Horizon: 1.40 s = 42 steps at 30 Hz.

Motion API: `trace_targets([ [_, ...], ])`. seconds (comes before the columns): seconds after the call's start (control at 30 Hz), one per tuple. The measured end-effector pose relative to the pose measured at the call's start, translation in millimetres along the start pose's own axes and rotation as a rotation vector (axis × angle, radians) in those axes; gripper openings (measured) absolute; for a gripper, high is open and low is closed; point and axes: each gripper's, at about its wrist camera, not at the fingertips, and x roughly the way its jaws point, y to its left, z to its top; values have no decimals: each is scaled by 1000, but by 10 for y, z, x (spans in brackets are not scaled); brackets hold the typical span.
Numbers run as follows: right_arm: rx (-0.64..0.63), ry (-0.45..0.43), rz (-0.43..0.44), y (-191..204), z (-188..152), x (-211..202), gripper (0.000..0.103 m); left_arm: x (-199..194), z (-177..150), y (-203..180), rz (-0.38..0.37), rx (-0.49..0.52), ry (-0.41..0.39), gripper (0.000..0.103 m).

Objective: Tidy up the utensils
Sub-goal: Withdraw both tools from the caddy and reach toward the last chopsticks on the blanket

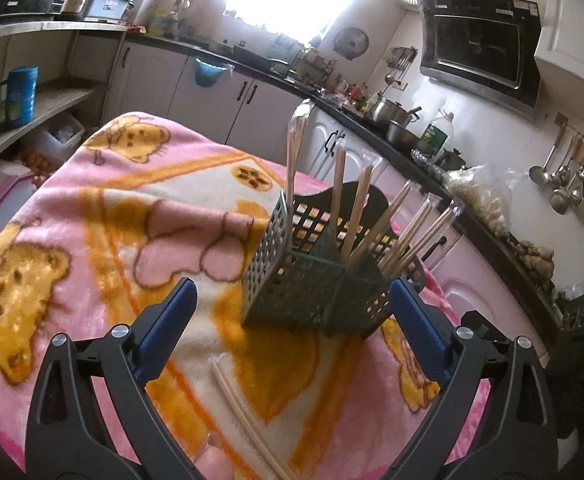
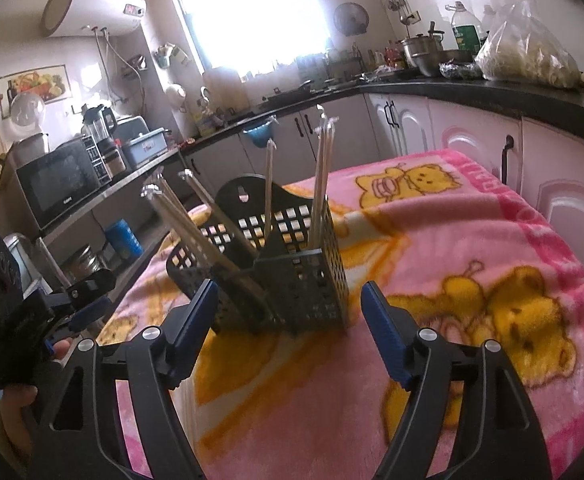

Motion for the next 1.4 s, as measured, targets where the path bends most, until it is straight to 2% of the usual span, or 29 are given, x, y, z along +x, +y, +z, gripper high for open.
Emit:
trace_targets([
  [0.53, 38, 88, -46, -213, -343, -110, 72, 50, -369, 13, 30, 31, 96, 88],
  [1.13, 81, 162, -124, -585, -724, -327, 72, 238, -724, 122, 54, -2, 234, 88],
  [1.4, 126, 198, -171, -877, -868, -490, 72, 402, -815, 183, 74, -33, 287, 88],
])
